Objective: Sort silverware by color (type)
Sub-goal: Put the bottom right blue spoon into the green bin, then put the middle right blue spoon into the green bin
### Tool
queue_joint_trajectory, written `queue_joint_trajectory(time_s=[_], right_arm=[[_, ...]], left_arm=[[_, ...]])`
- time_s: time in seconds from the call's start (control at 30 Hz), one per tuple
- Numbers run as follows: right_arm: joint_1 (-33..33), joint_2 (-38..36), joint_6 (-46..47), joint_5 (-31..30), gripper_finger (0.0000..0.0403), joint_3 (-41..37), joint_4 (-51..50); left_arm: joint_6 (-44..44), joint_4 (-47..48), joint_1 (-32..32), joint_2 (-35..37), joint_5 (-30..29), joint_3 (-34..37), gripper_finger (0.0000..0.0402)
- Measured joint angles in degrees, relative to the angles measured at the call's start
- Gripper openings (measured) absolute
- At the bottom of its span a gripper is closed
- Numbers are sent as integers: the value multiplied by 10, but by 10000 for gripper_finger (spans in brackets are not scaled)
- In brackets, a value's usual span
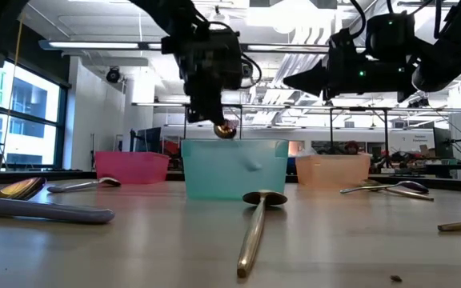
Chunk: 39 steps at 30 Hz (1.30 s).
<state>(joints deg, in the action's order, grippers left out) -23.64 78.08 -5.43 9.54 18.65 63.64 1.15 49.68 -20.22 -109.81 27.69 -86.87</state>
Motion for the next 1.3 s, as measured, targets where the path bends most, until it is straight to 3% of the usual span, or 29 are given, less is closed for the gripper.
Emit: queue_joint_trajectory(time_s=[0.37, 0.77, 1.13, 1.3], right_arm=[[0, 0, 0, 0, 0, 0, -8], [0, 0, 0, 0, 0, 0, -9], [0, 0, 18, 0, 0, 0, -23], [0, 0, 39, -2, 0, 0, -56]], left_arm=[[-2, -36, 0, -17, -33, 0, 6], [44, -56, 7, -5, -42, 0, 68], [81, -131, 9, 23, -60, 47, 33], [79, -205, 11, 87, -64, 115, 9]])
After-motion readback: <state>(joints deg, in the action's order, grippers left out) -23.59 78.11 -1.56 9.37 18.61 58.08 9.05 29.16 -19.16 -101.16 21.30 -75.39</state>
